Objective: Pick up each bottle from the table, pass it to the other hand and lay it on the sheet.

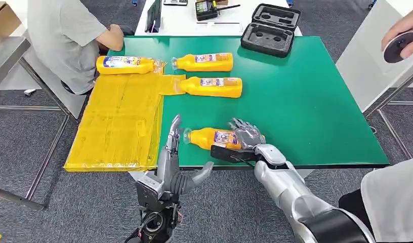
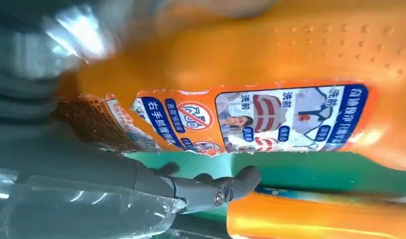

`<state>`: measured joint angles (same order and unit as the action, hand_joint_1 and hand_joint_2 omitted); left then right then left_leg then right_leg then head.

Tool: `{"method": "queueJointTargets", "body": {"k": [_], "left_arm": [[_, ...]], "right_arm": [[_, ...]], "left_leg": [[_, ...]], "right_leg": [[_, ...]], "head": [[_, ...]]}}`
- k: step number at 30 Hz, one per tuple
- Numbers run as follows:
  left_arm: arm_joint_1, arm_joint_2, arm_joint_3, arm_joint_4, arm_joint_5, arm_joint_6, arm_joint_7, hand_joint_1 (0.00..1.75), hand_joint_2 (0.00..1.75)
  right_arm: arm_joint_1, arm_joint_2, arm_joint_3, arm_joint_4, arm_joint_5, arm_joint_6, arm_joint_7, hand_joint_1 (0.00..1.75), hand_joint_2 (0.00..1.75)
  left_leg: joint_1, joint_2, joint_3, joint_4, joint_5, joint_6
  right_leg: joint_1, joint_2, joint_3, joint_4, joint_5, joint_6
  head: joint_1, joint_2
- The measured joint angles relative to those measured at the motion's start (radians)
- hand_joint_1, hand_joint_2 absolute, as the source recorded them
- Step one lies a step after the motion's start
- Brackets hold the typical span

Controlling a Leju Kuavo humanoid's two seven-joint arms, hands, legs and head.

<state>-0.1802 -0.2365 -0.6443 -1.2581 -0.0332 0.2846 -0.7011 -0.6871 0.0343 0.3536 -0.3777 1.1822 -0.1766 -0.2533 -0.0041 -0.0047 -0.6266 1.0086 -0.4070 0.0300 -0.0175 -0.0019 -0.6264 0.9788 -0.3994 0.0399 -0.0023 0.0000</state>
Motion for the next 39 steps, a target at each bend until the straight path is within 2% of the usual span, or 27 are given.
{"method": "queueJointTargets", "body": {"k": [18,28,30,33,39], "left_arm": [[0.0,0.0,0.003,0.003,0.004,-0.015,0.0,0.0,1.75],[0.0,0.0,0.004,0.003,0.003,-0.014,0.0,0.0,1.75],[0.0,0.0,0.004,0.003,0.002,-0.011,0.0,0.0,1.75],[-0.001,0.0,0.004,0.003,0.001,0.005,0.0,0.0,1.75],[-0.001,-0.002,0.004,0.002,0.019,0.047,0.0,0.0,1.75]], "right_arm": [[-0.032,-0.006,-0.003,0.009,-0.007,0.085,0.043,1.75,1.75],[-0.029,-0.009,-0.025,0.01,-0.036,0.022,0.016,1.75,1.75],[-0.022,-0.009,-0.035,0.01,-0.074,-0.005,-0.031,1.75,1.75],[-0.002,-0.005,-0.097,0.001,-0.229,-0.041,-0.195,1.75,1.75],[0.032,0.028,-0.233,-0.047,-0.463,-0.016,-0.42,1.75,1.75]], "left_leg": [[0.0,0.0,0.004,0.0,0.0,0.0],[0.0,0.0,0.004,0.0,0.0,0.0],[0.0,0.0,0.004,0.0,0.0,0.0],[0.0,0.0,0.003,0.0,0.0,0.0],[0.0,0.0,0.003,0.0,0.0,0.0]], "right_leg": [[0.0,0.0,0.004,0.0,0.0,0.0],[0.0,0.0,0.004,0.0,0.0,0.0],[0.0,0.0,0.004,0.0,0.0,0.0],[0.0,0.0,0.004,0.0,0.0,0.0],[0.0,0.0,0.003,0.0,0.0,0.0]], "head": [[0.0,0.0],[0.0,0.0],[0.0,0.0],[0.0,0.0],[0.0,0.0]]}}
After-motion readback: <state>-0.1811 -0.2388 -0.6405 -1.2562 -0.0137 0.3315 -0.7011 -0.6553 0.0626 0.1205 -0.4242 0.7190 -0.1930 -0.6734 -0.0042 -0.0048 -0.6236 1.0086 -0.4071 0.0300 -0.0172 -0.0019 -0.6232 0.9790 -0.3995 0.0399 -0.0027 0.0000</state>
